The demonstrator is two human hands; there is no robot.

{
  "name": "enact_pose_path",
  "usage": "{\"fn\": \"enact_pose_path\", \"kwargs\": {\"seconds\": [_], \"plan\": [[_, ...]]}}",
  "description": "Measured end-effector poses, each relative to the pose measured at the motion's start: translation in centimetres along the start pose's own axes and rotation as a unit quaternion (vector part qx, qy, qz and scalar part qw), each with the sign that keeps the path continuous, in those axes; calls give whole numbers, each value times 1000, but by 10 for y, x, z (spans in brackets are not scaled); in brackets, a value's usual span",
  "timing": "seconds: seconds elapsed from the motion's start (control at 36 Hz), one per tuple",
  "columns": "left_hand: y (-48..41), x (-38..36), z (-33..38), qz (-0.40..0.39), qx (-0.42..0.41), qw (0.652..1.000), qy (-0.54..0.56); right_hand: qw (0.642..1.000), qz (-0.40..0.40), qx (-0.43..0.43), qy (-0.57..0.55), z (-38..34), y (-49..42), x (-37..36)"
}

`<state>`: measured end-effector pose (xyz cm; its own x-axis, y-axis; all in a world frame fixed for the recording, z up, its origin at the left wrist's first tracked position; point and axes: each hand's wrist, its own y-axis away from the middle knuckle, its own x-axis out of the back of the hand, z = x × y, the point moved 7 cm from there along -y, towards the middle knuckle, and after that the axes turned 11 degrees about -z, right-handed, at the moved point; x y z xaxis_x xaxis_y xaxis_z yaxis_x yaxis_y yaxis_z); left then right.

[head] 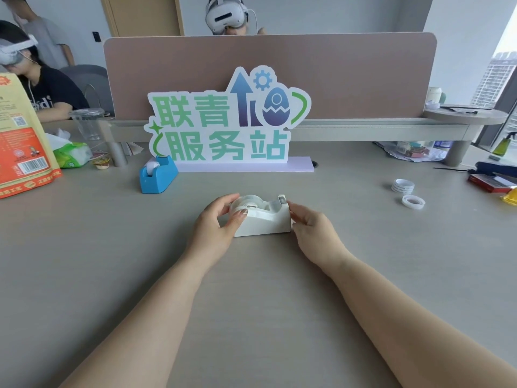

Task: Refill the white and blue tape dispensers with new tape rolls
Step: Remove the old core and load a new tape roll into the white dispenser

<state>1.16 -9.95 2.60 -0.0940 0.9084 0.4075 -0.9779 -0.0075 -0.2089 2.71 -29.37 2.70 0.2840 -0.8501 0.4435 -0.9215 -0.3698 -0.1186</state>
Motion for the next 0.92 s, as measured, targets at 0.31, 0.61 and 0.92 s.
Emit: {"fn": "enact_pose_path", "kwargs": {"seconds": [0.31, 0.61, 0.92], "plan": [[1, 1, 3, 9, 9, 999, 37, 991, 4, -63, 119, 2, 5, 1], [1, 0, 1, 16, 13, 999, 32, 994, 5, -69, 82, 4, 1, -3], [8, 7, 2, 88, 26, 996, -17, 988, 49, -110, 95, 2, 11, 1]]}}
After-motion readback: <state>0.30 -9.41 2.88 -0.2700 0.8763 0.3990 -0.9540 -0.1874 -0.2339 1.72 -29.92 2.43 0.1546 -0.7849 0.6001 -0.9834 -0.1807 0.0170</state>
